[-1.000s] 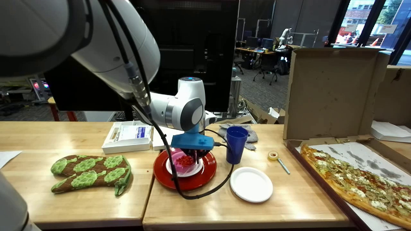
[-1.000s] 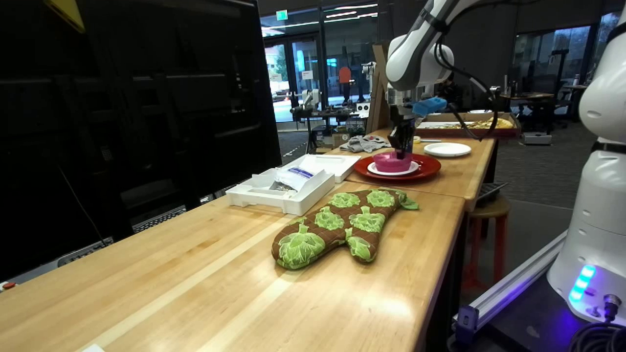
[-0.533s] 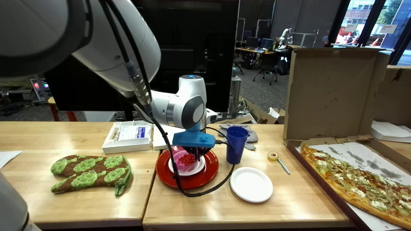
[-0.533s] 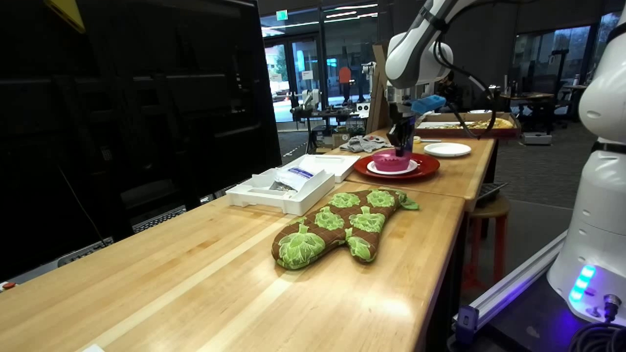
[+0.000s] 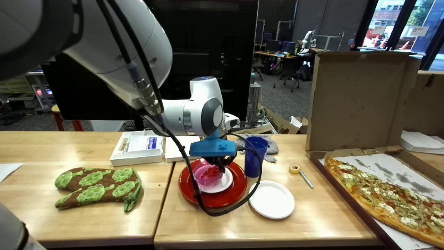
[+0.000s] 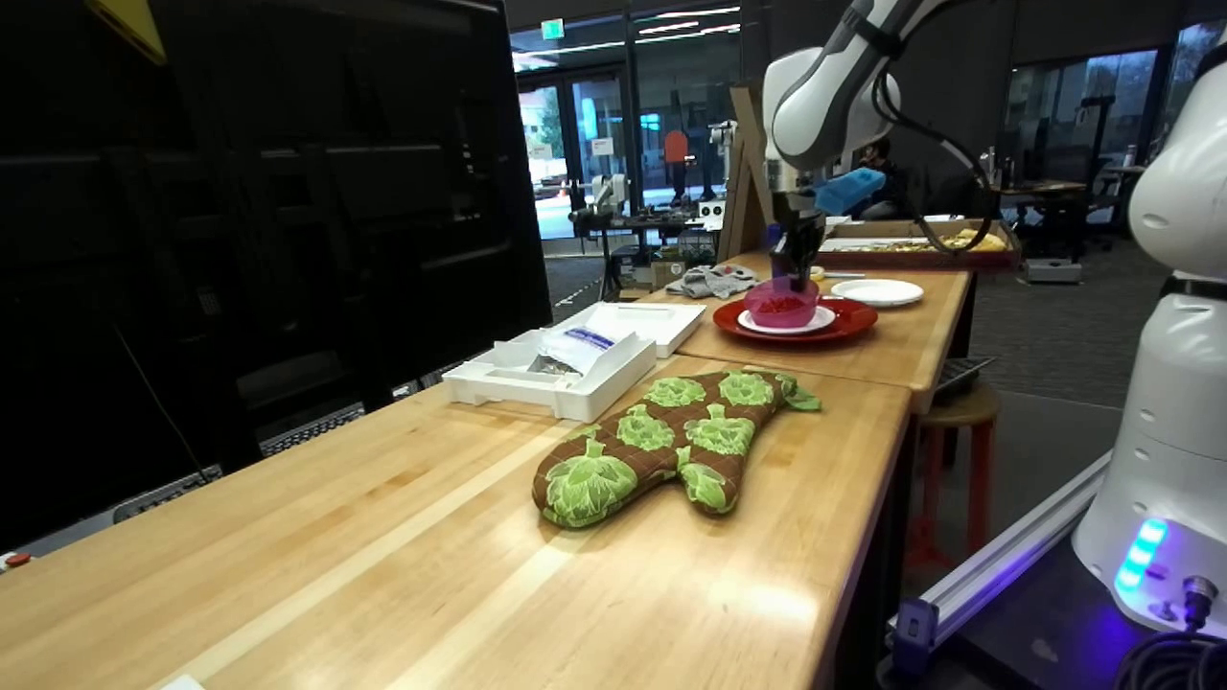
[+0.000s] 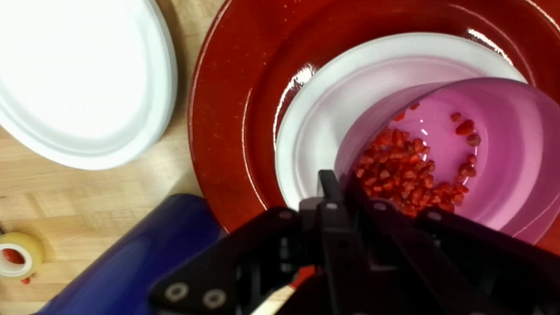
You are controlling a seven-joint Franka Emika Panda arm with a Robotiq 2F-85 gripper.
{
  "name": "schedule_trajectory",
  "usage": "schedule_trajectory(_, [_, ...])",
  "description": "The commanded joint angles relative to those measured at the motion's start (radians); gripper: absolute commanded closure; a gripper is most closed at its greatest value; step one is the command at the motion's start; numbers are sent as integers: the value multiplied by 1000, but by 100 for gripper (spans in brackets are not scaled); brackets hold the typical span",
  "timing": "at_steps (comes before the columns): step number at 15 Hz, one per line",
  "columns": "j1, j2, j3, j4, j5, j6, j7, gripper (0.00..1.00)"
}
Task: Pick up the purple bowl on the white paper place which is on top of the red plate, pour the content in the purple bowl on the paper plate on the red plate and place the bowl on the paper plate on the right
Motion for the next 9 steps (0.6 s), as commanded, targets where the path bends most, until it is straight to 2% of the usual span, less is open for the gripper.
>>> schedule_trajectory(1, [-9, -95, 7, -54, -66, -34, 49, 98])
schedule_trajectory(9, [-11, -174, 20, -83, -62, -64, 49, 98])
